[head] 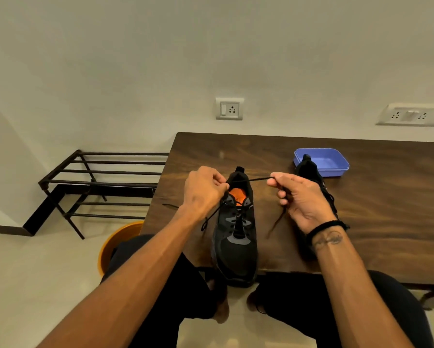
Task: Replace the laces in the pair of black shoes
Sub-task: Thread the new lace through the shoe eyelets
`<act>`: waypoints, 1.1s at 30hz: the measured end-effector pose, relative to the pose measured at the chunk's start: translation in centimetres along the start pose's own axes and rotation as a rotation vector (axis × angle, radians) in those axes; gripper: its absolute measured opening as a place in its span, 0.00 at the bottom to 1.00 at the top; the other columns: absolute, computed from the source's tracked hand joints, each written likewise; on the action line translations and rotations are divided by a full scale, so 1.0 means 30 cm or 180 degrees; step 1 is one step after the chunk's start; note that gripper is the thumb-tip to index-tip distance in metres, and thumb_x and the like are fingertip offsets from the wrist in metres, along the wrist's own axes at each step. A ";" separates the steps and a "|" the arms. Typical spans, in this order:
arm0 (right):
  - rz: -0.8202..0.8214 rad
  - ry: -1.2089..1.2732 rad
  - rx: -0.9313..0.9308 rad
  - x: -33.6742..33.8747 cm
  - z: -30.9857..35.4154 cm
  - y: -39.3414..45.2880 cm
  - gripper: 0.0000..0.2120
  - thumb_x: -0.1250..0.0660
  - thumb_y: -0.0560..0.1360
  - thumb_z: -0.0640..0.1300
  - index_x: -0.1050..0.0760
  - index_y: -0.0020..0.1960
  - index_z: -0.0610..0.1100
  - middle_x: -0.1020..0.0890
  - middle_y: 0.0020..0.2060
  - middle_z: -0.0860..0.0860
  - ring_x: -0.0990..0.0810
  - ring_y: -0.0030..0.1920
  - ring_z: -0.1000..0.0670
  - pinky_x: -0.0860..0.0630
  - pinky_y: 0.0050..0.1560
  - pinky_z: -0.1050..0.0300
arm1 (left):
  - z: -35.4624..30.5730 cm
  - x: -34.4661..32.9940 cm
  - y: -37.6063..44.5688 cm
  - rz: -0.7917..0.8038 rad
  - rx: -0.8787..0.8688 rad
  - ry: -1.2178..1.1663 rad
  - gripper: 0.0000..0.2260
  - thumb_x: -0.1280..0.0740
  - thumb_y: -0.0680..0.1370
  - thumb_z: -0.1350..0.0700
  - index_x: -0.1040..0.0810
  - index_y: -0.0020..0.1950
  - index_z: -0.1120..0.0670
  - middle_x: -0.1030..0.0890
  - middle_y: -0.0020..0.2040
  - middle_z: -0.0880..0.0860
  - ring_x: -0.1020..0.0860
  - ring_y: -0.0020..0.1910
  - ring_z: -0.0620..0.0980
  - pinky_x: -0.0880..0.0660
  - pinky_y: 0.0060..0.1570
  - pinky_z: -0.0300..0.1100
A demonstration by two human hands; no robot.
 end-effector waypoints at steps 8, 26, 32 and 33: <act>0.0389 -0.0863 0.0198 -0.031 -0.010 -0.009 0.08 0.29 0.80 0.41 0.17 0.56 0.37 0.13 0.43 0.44 0.33 0.30 0.55 0.37 0.26 0.66 | -0.149 -0.081 -0.053 0.1116 -0.0937 -0.0674 0.18 0.34 0.84 0.53 0.26 0.75 0.46 0.14 0.52 0.50 0.18 0.51 0.46 0.21 0.56 0.43; 0.0602 -0.1483 0.0251 -0.078 -0.045 -0.010 0.08 0.33 0.82 0.38 0.27 0.60 0.39 0.12 0.46 0.41 0.15 0.40 0.50 0.22 0.37 0.58 | -0.134 -0.055 -0.047 0.0990 -0.1341 0.0094 0.18 0.27 0.79 0.48 0.20 0.68 0.46 0.16 0.57 0.46 0.20 0.56 0.41 0.25 0.58 0.36; 0.0464 -0.1819 0.0675 -0.055 -0.011 -0.018 0.10 0.24 0.76 0.44 0.19 0.50 0.37 0.13 0.38 0.43 0.17 0.37 0.49 0.22 0.39 0.56 | -0.147 -0.060 -0.048 0.1036 -0.1359 -0.0005 0.07 0.25 0.77 0.49 0.13 0.55 0.46 0.14 0.45 0.43 0.17 0.43 0.39 0.19 0.48 0.41; 0.0438 -0.1849 0.0743 -0.048 -0.006 -0.017 0.09 0.23 0.76 0.44 0.17 0.48 0.38 0.13 0.37 0.44 0.18 0.36 0.49 0.23 0.38 0.57 | -0.143 -0.052 -0.044 0.1016 -0.1345 -0.0042 0.07 0.25 0.77 0.49 0.12 0.54 0.46 0.13 0.44 0.44 0.17 0.43 0.39 0.19 0.49 0.42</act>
Point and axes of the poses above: each hand's wrist, its own y-axis towards the middle knuckle, its own x-axis out of the back of the hand, z = x × y, the point moved 5 cm from there along y, towards the middle knuckle
